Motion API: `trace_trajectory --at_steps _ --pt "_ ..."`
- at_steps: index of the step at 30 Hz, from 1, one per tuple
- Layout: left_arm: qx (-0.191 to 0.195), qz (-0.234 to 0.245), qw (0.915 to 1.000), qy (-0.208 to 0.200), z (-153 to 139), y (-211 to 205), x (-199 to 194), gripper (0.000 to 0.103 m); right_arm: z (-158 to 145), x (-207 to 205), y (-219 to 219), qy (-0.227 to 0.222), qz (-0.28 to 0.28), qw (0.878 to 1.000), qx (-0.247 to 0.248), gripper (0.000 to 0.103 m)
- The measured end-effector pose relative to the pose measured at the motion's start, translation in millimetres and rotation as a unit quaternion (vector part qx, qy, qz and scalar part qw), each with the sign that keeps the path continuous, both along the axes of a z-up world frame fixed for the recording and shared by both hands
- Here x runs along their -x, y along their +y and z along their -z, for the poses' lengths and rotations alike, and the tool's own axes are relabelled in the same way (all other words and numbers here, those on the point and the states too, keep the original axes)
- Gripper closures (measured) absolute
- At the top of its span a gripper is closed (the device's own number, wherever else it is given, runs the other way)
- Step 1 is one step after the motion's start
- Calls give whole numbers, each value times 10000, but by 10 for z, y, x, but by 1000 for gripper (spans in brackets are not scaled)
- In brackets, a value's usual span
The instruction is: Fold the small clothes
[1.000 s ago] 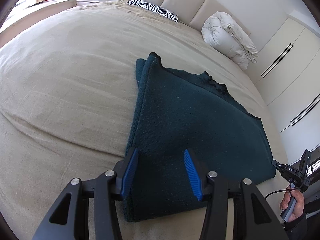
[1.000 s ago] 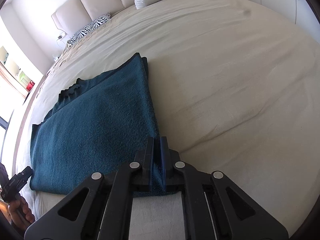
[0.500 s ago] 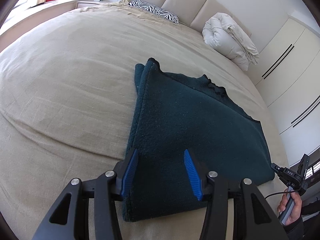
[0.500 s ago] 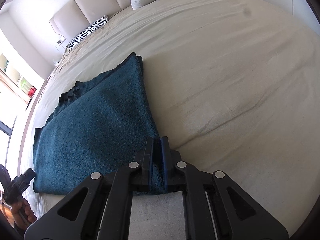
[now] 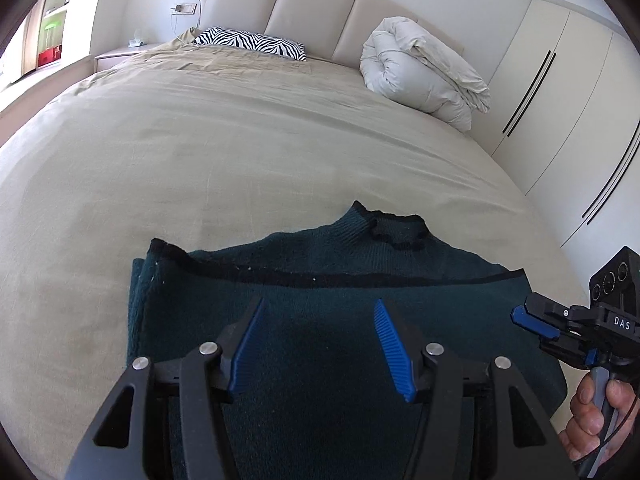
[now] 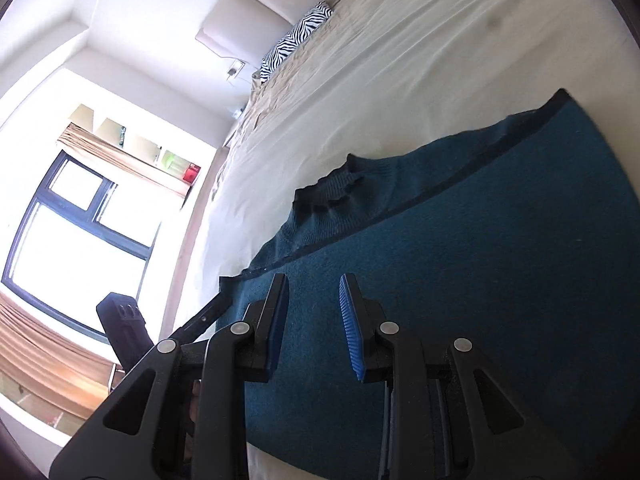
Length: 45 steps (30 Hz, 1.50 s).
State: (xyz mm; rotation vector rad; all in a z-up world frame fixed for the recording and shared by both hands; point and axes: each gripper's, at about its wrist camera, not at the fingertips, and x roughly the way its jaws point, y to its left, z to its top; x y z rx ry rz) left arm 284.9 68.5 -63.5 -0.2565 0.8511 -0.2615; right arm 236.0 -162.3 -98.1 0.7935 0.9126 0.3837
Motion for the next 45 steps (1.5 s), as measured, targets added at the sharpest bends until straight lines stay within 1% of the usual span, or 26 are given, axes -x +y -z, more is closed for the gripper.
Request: trace_trajectory --at_steps 2,3,4,5,7,8,10,11,13,15,17,18,19,20,21,22,23,25,27,29,30,32,33,36,40,45 --pt "-59 -116 9998 139 125 74 -158 45 247 -282 239 294 -246 9988 -305 77" --pt "-83 -213 9995 230 200 147 -211 45 362 -384 304 414 -232 9983 -340 77" --pt "25 -261 9993 276 273 243 -238 50 468 -435 389 494 -168 9982 -302 78" --pt "255 -229 9991 240 320 340 -228 52 540 -479 360 494 -79 9981 -349 83" --pt "640 -164 9976 187 363 498 -188 59 625 -528 163 459 205 9965 -668 90" --pt "771 -168 9967 190 380 557 -180 60 645 -537 21 443 402 9953 -765 90" --pt "1043 -227 9940 227 414 666 -181 70 647 -522 -273 347 771 9936 -752 91" --pt "1162 -262 9926 244 434 708 -184 72 655 -507 -419 317 939 9926 -707 94" --pt "1309 -305 9906 252 457 763 -193 76 686 -447 -719 368 1349 9883 -607 95" --pt "1332 -301 9903 238 456 767 -192 76 715 -385 -1006 296 1663 9829 -739 96" --pt "1341 -328 9901 258 441 775 -191 76 663 -312 -1205 344 2037 9772 -489 96" --pt "1305 -407 9902 276 417 781 -172 76 632 -283 -1282 367 2201 9739 -424 95" --pt "1160 -529 9914 297 368 774 -127 73 585 -216 -1338 418 2400 9693 -346 91" --pt "976 -604 9930 289 302 746 -69 69 521 -127 -1373 426 2562 9651 -332 90" --pt "873 -575 9943 220 215 689 36 57 448 -49 -1351 339 2567 9652 -370 90" --pt "841 -514 9951 111 128 620 175 48 365 12 -1260 209 2410 9696 -381 90" --pt "833 -366 9959 -11 43 518 332 46 270 86 -1116 71 2159 9756 -382 90" --pt "639 13 9979 -135 -54 241 678 35 159 213 -698 -124 1498 9873 -522 90" --pt "444 210 9987 -144 -47 4 956 33 144 328 -178 -196 748 9945 -707 90" --pt "146 290 9995 5 64 -190 1126 33 229 456 317 -136 96 9967 -799 90" --pt "67 275 9995 142 159 -229 1166 33 332 493 522 -11 -118 9969 -775 90" --pt "91 159 9994 302 331 -197 1214 34 593 554 724 357 -229 9966 -704 90" --pt "101 167 9995 247 340 -173 1235 34 724 594 731 535 -181 9958 -716 90" --pt "-88 238 9992 321 314 -195 1243 34 824 704 417 440 209 9931 -1068 92" --pt "-83 237 9992 313 336 -182 1240 34 798 880 -229 412 1160 9877 -961 92" --pt "-117 258 9992 299 345 -205 1231 34 645 1293 -934 481 2409 9673 -636 91"
